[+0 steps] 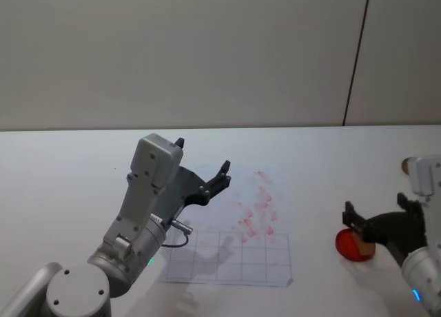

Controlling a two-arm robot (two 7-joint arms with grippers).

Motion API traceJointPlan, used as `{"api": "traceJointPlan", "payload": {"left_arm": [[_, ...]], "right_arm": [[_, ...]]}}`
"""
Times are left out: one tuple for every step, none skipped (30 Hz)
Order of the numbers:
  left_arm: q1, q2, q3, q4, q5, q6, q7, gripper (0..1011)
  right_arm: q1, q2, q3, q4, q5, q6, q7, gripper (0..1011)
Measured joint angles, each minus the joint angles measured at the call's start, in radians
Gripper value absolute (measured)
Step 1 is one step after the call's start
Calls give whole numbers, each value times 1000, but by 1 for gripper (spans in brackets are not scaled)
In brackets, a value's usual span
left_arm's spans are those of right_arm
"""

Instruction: Use the one hand to pick up the stamp and affix it onto the A4 paper.

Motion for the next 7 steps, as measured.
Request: {"api": "traceJointPlan", "payload": {"left_arm": [[0, 0, 0, 0, 0, 0, 0, 993], [0, 0, 0, 0, 0, 0, 0, 993], [0, 0, 0, 0, 0, 0, 0, 993], [0, 0, 0, 0, 0, 0, 0, 993], [0, 0, 0, 0, 0, 0, 0, 993], [0, 0, 0, 0, 0, 0, 0, 993], [0, 0, 0, 0, 0, 0, 0, 993]], "right_arm": [[-2, 2, 0, -4, -2, -8, 0, 1001], [-7, 5, 2, -12, -9, -27, -1, 1001], [-10, 7, 2, -16, -12, -36, -1, 1001], [-15, 11, 4, -26, -18, -52, -2, 1001], [-15, 11, 4, -26, -18, -52, -2, 1001], [-20, 15, 5, -35, -24, -68, -3, 1001], [-23, 16, 6, -40, -27, -75, -4, 1001]]}}
